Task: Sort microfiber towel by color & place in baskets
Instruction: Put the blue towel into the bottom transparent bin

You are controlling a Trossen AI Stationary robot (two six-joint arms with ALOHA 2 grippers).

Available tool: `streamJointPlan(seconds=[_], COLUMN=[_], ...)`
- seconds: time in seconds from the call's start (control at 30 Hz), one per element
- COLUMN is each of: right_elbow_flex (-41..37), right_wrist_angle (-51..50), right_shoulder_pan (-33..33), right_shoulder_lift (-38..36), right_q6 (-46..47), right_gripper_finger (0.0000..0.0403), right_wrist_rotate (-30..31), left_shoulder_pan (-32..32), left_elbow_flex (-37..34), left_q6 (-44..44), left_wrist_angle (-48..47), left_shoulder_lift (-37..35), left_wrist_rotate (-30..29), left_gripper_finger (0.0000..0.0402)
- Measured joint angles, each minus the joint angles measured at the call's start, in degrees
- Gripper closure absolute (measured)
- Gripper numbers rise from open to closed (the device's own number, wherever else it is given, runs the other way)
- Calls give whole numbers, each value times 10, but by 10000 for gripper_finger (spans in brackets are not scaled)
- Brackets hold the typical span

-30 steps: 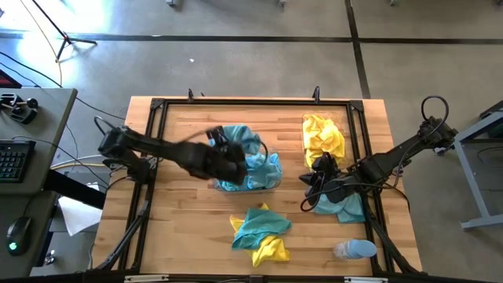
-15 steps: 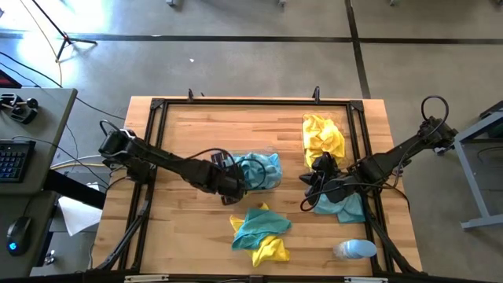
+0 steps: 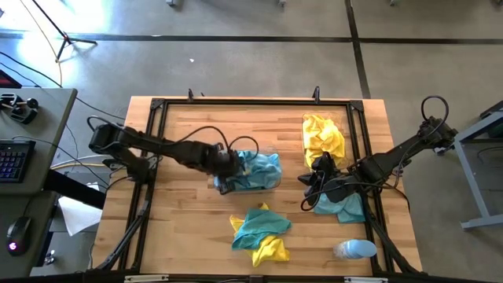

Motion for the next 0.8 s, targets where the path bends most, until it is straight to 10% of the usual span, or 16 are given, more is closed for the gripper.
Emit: streamJointPlan(seconds=[0.8], right_elbow_flex=[0], right_wrist_angle=[9], right_shoulder_pan=[0], right_shoulder_lift=[0], right_q6=[22], right_gripper_finger=[403], right_wrist_rotate=[0], left_shoulder_pan=[32], left_elbow_flex=[-15], left_q6=[30], left_wrist_angle=[10], left_shoulder_lift=[15], left_wrist_rotate=[42], left_gripper_finger=[318])
